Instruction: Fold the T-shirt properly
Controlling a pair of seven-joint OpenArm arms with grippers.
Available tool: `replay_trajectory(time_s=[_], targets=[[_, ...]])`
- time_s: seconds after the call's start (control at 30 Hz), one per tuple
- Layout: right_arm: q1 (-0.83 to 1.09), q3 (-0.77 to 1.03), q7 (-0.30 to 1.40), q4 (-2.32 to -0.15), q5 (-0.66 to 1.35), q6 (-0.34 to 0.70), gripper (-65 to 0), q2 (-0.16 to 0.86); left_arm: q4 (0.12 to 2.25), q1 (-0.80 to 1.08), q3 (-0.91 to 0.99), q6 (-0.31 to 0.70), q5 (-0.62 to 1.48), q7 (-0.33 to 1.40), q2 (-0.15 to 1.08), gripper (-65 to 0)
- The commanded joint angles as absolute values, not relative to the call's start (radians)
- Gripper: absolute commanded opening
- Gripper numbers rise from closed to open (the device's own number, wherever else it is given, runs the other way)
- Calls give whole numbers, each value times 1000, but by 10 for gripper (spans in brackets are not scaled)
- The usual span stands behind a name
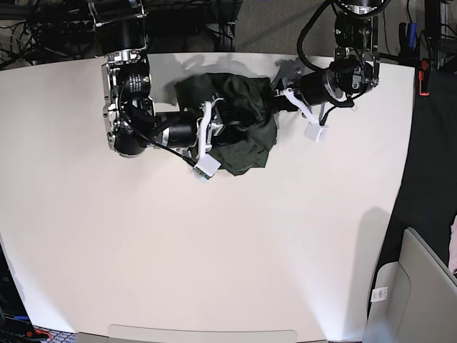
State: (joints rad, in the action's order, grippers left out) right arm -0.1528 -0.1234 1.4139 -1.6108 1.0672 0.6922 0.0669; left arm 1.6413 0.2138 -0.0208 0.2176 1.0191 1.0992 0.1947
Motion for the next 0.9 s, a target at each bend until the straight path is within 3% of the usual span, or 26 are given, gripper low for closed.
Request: replay_trajectory(time_s=[0.0,0.2,0.4,0.63,0.87], targets=[[-176,-93,1396,-1647,1096,698,-388,77,1676,214,4,222,1024,1109,203,-625],[-174,62,1396,-1667,1102,698,-388,137,1756,248,110,222,1024,1125,219,-625],[-193,93,1396,-1662,1086,698,-389,209,1797,262,213,223,1026,1153,225,-625],[-206,84,1396,-1662,1015,698,-389,188,1814,263,203,226,1023,1152,222,-617],[-229,82,1396,-1662,977,698,-389,160,1796,222,153,219,1020,1142,228,-431]])
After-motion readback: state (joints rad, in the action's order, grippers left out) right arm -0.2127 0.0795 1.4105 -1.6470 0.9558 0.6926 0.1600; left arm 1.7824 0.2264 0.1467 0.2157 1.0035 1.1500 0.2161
